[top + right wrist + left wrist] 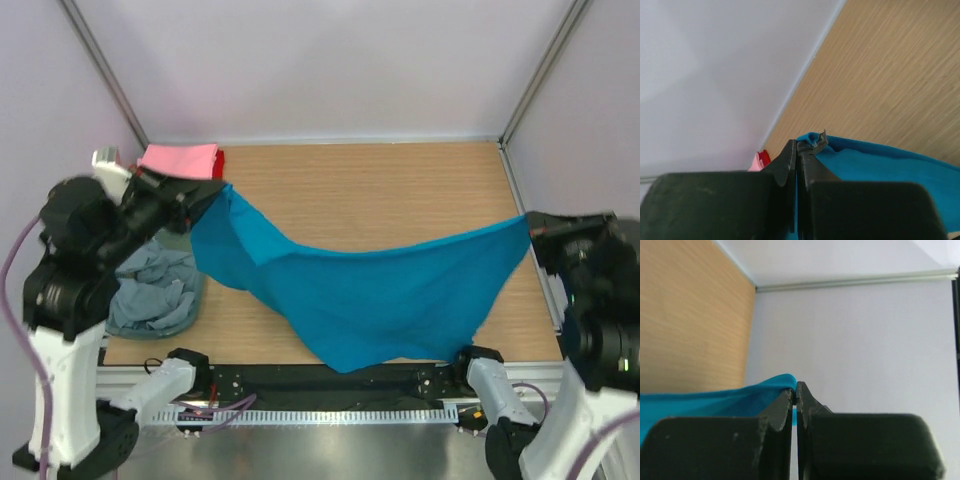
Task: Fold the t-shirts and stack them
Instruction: Flatten the tshirt out, then fold the tshirt
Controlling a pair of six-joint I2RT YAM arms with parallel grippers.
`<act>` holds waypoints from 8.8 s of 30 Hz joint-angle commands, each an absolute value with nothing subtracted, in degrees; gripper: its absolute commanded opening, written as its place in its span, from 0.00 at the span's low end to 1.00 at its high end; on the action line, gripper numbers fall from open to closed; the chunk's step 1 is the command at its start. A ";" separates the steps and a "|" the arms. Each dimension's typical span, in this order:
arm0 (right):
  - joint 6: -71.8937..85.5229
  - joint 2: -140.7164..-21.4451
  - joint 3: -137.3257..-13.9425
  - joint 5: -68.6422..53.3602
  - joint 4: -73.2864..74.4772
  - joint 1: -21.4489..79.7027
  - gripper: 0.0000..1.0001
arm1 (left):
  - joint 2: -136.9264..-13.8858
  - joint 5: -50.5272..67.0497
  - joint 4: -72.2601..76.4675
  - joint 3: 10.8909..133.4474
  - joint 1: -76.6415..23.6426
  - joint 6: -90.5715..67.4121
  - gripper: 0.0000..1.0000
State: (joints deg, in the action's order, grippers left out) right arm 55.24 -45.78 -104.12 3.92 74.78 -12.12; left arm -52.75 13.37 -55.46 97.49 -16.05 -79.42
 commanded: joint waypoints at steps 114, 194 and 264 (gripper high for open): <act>57.83 -67.06 -44.12 29.35 62.14 -10.28 0.01 | -101.60 2.82 -42.89 79.54 -22.59 -38.14 0.00; 47.81 -82.81 -56.88 17.05 66.37 -10.28 0.40 | -84.19 4.13 -45.27 53.44 -26.37 -40.17 0.57; 51.24 -75.93 -55.27 22.24 63.55 -11.43 0.41 | -88.50 -2.91 -59.69 73.82 -25.93 -34.01 0.51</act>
State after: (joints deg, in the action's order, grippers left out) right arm 54.11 -77.71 -48.34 24.38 62.70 -11.33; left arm -91.00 -5.65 -60.29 68.45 -26.13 -33.82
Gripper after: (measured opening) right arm 0.381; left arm 0.506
